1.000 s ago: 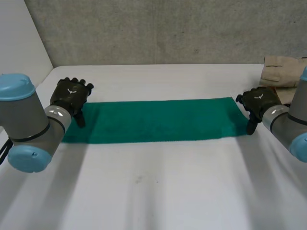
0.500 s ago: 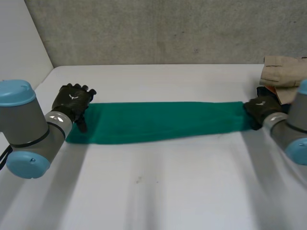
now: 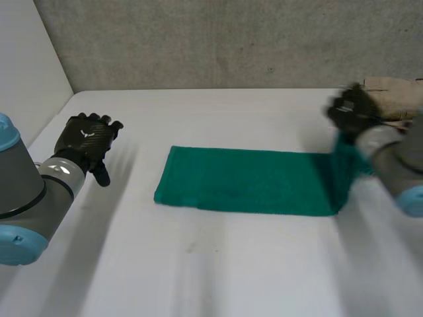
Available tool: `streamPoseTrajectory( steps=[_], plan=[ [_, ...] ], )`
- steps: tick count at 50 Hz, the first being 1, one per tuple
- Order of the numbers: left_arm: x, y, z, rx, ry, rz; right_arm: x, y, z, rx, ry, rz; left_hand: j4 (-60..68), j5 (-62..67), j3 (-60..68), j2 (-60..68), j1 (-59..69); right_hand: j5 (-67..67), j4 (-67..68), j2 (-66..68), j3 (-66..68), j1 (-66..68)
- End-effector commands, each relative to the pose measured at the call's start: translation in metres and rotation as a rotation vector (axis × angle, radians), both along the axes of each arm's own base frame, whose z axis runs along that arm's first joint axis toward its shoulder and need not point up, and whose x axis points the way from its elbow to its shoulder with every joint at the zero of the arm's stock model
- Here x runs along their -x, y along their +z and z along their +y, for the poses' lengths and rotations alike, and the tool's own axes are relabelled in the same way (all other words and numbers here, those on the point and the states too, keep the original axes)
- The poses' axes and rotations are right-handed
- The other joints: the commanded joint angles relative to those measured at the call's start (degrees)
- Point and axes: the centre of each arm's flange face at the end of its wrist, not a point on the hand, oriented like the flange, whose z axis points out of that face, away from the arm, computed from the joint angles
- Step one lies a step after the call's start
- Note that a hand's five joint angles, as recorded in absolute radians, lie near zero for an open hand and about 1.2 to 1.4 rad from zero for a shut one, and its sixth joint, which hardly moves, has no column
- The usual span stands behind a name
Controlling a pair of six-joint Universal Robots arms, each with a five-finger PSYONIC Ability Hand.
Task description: Fold the laundry.
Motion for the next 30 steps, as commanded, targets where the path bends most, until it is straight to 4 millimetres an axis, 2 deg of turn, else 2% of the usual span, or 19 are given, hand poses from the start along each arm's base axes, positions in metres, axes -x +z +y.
streamPoseTrajectory(
  steps=[1, 2, 4, 5, 8, 9, 12, 13, 15, 16, 17, 19, 23, 24, 27, 28, 30],
  plan=[
    [-0.002, 0.003, 0.005, 0.005, 0.001, 0.001, -0.132, 0.001, 0.075, 0.173, 0.499, -0.086, -1.56, -3.01, -2.25, -1.82, -0.83, 12.94, 11.37, 12.48, 11.98, 15.7],
    [-0.002, 0.003, 0.005, 0.005, 0.003, 0.001, -0.157, -0.014, 0.093, 0.162, 0.603, -0.097, -1.56, -3.01, -2.25, -1.82, -0.83, 12.94, 11.37, 12.48, 11.98, 15.7],
    [-0.003, 0.002, 0.006, -0.001, 0.004, 0.0, -0.175, -0.026, 0.106, 0.151, 0.677, -0.104, -1.56, -3.01, -2.25, -1.82, -0.83, 12.94, 11.37, 12.48, 11.98, 15.7],
    [-0.004, 0.001, 0.006, -0.004, 0.006, -0.001, -0.19, -0.041, 0.12, 0.123, 0.749, -0.106, -1.56, -3.01, -2.25, -1.82, -0.83, 12.94, 11.37, 12.48, 11.98, 15.7],
    [-0.006, -0.002, 0.006, -0.011, 0.012, -0.003, -0.205, -0.066, 0.131, 0.075, 0.805, -0.107, -1.56, -3.01, -2.25, -1.82, -0.83, 12.94, 11.37, 12.48, 11.98, 15.7],
    [-0.006, -0.003, 0.006, -0.013, 0.012, -0.003, -0.212, -0.085, 0.138, 0.036, 0.822, -0.106, -1.56, -3.01, -2.25, -1.82, -0.83, 12.94, 11.37, 12.48, 11.98, 15.7],
    [-0.006, -0.005, 0.007, -0.016, 0.014, -0.004, -0.216, -0.102, 0.142, 0.003, 0.827, -0.099, -1.56, -3.01, -2.25, -1.82, -0.83, 12.94, 11.37, 12.48, 11.98, 15.7],
    [-0.006, -0.005, 0.007, -0.014, 0.014, -0.004, -0.217, -0.106, 0.142, -0.004, 0.81, -0.098, -1.56, -3.01, -2.25, -1.82, -0.83, 2.84, 1.27, 2.38, 1.88, 5.6],
    [-0.006, -0.004, 0.007, -0.011, 0.011, -0.003, -0.216, -0.102, 0.141, -0.003, 0.779, -0.104, -1.56, -3.01, -2.25, -1.82, -0.83, -38.92, -40.48, -39.38, -39.87, -36.15],
    [-0.005, -0.004, 0.007, -0.011, 0.009, -0.003, -0.216, -0.099, 0.141, -0.003, 0.766, -0.109, -1.56, -3.01, -2.25, -1.82, -0.83, -52.63, -54.2, -53.09, -53.59, -49.87],
    [-0.004, -0.004, 0.007, -0.01, 0.006, -0.002, -0.213, -0.091, 0.138, -0.008, 0.72, -0.127, -1.56, -3.01, -2.25, -1.82, -0.83, -57.06, -58.63, -57.52, -58.02, -54.3],
    [-0.003, -0.002, 0.007, -0.002, 0.004, -0.001, -0.205, -0.081, 0.13, -0.023, 0.652, -0.157, -1.56, -3.01, -2.25, -1.82, -0.83, -57.06, -58.63, -57.52, -58.02, -54.3],
    [-0.001, 0.002, 0.006, 0.011, -0.002, 0.001, -0.182, -0.046, 0.121, -0.107, 0.481, -0.296, -1.56, -3.01, -2.25, -1.82, -0.83, -57.06, -58.63, -57.52, -58.02, -54.3],
    [0.0, 0.002, 0.006, 0.014, -0.006, 0.004, -0.171, -0.027, 0.122, -0.158, 0.425, -0.362, -1.56, -3.01, -2.25, -1.82, -0.83, -57.06, -58.63, -57.52, -58.02, -54.3],
    [0.005, 0.006, 0.007, 0.027, -0.02, 0.007, -0.151, -0.018, 0.118, -0.277, 0.338, -0.43, -1.56, -3.01, -2.25, -1.82, -0.83, -57.06, -58.63, -57.52, -58.02, -54.3],
    [0.007, 0.007, 0.007, 0.03, -0.026, 0.008, -0.134, -0.024, 0.111, -0.374, 0.272, -0.448, -1.56, -3.01, -2.25, -1.82, -0.83, -57.06, -58.63, -57.52, -58.02, -54.3],
    [0.012, 0.007, 0.011, 0.033, -0.043, 0.009, -0.119, -0.031, 0.105, -0.461, 0.204, -0.464, -1.56, -3.01, -2.25, -1.82, -0.83, -57.06, -58.63, -57.52, -58.02, -54.3]
  ],
)
